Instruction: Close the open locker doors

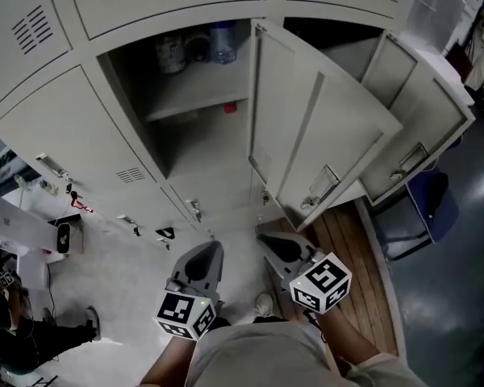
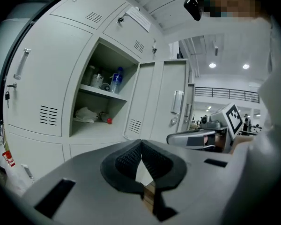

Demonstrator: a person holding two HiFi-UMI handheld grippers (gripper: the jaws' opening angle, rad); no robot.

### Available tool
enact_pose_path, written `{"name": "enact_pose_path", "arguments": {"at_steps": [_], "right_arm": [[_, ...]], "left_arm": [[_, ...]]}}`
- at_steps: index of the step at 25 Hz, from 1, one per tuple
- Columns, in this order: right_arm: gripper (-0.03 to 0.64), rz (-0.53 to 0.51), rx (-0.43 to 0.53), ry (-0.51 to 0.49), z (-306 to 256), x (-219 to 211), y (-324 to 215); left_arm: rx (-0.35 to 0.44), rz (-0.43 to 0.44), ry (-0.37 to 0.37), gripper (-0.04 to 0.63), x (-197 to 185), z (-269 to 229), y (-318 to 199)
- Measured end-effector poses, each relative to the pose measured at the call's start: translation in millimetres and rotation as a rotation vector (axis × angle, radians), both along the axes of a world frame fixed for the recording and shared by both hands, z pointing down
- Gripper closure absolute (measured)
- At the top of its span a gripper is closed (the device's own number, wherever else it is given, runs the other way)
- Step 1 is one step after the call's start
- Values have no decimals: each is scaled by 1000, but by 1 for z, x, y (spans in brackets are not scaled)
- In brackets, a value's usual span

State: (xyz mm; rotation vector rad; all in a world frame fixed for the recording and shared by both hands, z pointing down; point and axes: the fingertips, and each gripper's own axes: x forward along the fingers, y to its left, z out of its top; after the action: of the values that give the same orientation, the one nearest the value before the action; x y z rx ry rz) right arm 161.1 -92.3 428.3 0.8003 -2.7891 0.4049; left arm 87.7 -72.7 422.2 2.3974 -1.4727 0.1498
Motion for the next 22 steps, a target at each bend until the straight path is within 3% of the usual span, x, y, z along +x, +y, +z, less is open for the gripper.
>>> {"name": "enact_pose_path", "arguments": {"at_steps": [12,22], "right_arm": [[589,91,10,13,-1,104,-10],[589,140,4,50,19,146,-55]], "left_arm": [[25,75,2,580,89,0,-10],[26,41,-26,580,99,-4,2]]}}
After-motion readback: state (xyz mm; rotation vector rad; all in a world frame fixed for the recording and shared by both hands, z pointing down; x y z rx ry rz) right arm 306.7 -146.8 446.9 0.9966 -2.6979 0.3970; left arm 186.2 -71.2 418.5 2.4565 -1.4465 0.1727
